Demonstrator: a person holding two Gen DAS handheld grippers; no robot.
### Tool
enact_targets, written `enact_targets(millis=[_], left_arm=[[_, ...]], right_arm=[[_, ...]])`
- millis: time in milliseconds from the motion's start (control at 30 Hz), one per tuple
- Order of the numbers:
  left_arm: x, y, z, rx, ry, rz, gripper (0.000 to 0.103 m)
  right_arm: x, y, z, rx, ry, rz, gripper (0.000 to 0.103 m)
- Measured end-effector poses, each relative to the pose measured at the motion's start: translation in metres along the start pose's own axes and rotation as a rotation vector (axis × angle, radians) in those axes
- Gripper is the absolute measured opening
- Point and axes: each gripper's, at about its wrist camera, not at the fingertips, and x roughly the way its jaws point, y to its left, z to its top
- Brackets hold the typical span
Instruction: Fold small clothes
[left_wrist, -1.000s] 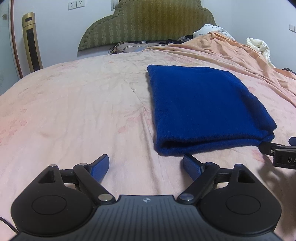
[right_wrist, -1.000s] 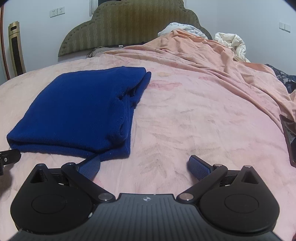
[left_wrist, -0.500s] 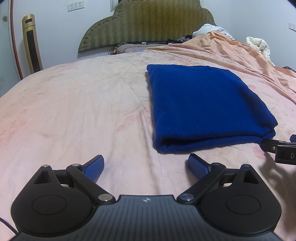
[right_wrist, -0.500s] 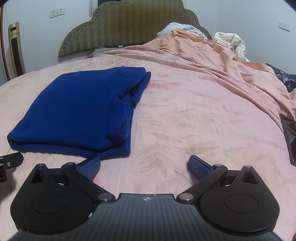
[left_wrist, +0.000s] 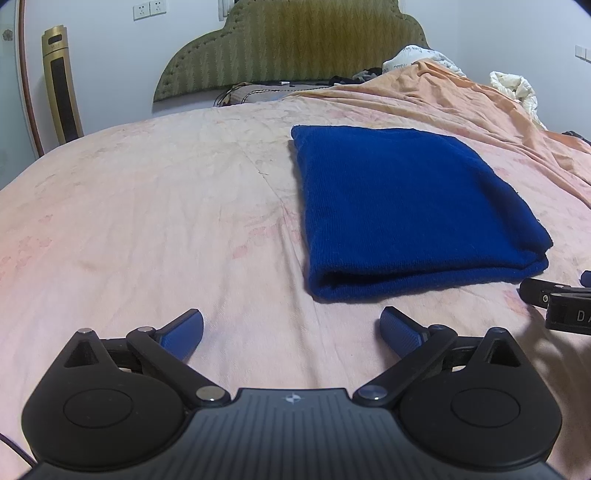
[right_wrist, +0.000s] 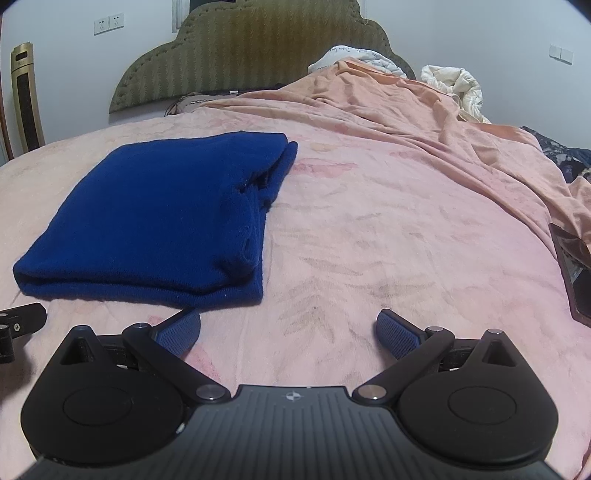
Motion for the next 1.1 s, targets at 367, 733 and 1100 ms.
enact_targets(millis=[367,733,1100], left_arm=[[-0.0009,0.0007,-0.0012,-0.003,-0.002,-0.006,0.103],[-0.0049,0.0018,-0.0012,0.014,0.008,-0.010,0.103],[-0.0045,0.0013,-0.0010,0.014,0.009,-0.010,0.103]], right_arm=[[0.0002,-0.0007,0.0004,0.002,0.000,0.002,0.103],[-0.0038,0.0030,-0.0028,0.008,0.001,-0.003,0.103],[-0.0028,0.0012,-0.0030,0.017,0.001,0.006,0.103]])
